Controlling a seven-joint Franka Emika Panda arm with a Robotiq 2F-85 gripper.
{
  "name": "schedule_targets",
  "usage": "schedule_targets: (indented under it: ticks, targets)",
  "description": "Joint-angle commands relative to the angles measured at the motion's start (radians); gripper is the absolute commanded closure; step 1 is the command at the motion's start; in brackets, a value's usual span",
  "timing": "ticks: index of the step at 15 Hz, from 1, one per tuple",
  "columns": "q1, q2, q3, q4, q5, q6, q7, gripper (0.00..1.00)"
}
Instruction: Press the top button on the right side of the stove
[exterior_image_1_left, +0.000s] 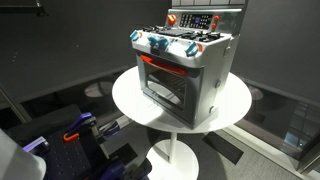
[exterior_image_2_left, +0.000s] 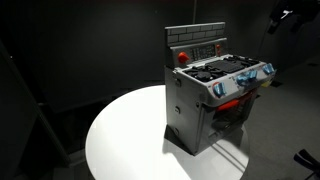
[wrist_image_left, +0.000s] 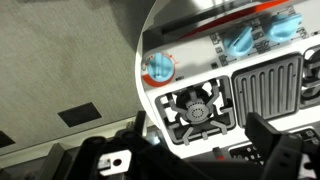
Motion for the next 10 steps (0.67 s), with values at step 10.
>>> schedule_targets:
  ticks: [10]
  targets:
    - [0.000, 0.267, 0.007, 0.217, -0.138, 0.053, 0.187, 0.00]
